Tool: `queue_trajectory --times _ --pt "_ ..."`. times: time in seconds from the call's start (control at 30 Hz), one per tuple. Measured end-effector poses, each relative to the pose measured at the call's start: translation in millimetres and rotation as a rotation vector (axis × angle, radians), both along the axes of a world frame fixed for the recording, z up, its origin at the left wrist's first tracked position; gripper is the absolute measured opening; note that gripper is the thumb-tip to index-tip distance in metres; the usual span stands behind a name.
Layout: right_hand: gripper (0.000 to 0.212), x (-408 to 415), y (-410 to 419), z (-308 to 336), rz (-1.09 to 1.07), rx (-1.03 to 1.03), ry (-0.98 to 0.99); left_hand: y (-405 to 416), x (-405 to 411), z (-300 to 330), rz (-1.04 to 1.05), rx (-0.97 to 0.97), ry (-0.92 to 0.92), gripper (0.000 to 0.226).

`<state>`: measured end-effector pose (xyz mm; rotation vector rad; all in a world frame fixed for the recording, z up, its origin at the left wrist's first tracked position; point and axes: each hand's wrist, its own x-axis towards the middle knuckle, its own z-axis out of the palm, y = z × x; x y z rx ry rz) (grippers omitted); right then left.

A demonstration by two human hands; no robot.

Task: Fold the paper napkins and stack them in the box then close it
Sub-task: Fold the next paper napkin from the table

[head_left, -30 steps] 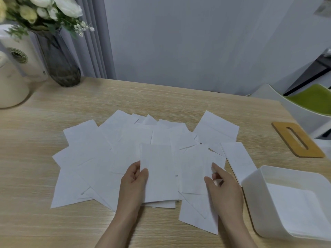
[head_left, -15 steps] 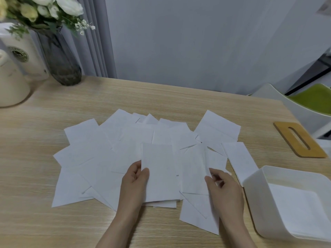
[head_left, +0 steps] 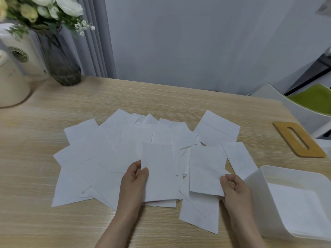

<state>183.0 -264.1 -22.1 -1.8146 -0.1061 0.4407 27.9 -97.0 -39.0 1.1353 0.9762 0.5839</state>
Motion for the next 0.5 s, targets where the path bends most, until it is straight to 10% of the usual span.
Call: queue_trajectory --times 0.5 --pt "0.011 -43 44 15 0.262 0.156 0.183 3 0 0 0.018 -0.058 -0.017 0.029"
